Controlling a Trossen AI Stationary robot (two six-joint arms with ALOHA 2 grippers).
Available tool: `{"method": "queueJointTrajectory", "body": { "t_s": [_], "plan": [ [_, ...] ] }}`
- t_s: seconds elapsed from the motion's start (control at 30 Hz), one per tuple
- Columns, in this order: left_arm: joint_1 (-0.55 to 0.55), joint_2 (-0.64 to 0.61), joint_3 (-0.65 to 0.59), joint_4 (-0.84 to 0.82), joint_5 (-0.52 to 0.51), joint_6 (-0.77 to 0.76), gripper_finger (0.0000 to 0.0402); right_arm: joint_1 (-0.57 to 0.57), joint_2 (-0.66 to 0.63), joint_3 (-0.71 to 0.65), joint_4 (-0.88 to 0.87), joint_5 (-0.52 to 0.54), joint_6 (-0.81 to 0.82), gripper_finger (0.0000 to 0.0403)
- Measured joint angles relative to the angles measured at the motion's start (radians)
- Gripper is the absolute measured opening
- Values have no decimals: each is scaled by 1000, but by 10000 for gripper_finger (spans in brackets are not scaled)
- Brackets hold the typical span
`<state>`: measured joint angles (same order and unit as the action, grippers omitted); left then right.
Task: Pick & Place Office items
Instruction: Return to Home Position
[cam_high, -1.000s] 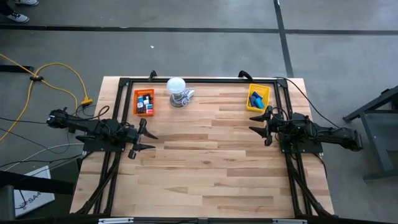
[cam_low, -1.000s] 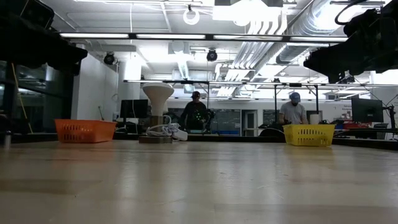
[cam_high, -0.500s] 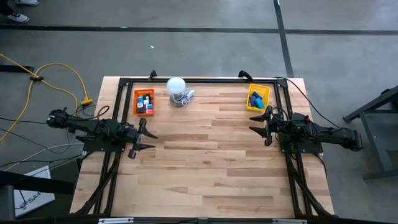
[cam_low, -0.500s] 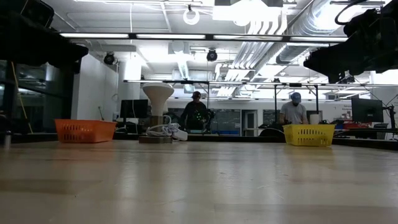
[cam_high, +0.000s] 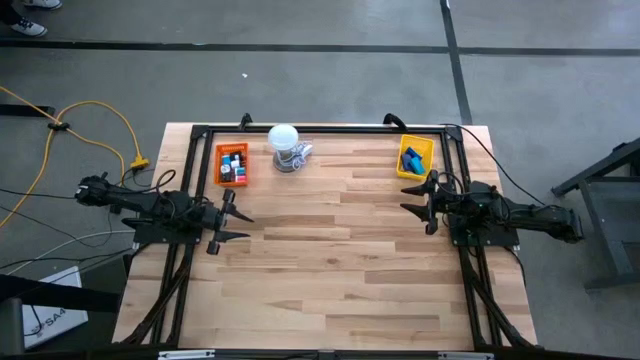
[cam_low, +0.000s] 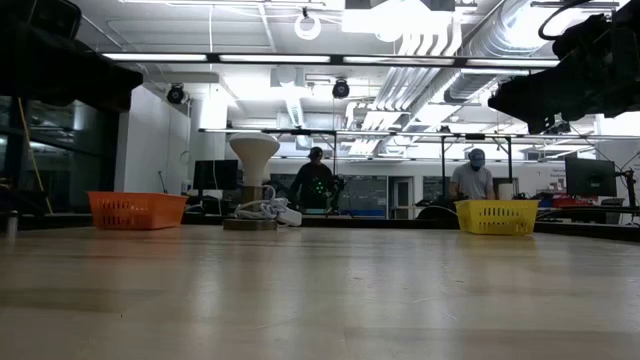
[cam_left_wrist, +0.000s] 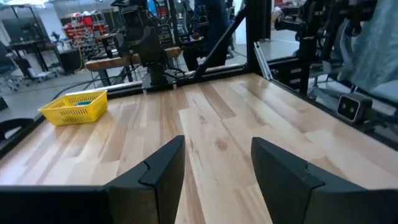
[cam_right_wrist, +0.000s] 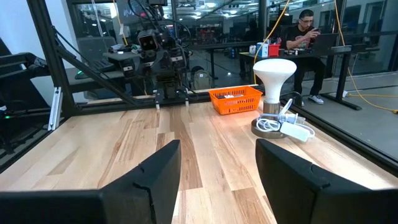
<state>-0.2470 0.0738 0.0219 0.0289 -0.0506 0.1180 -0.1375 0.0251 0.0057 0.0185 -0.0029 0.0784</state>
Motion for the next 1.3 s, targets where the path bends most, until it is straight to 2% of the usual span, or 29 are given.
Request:
{"method": "queueJointTrajectory", "body": {
  "t_s": [0.27,1.3],
  "plan": [
    [0,0,0,3,0,-70,177,0,0,0,0,0,0,195],
    [0,0,0,2,0,-66,177,0,0,0,0,0,0,195]
  ]
}}
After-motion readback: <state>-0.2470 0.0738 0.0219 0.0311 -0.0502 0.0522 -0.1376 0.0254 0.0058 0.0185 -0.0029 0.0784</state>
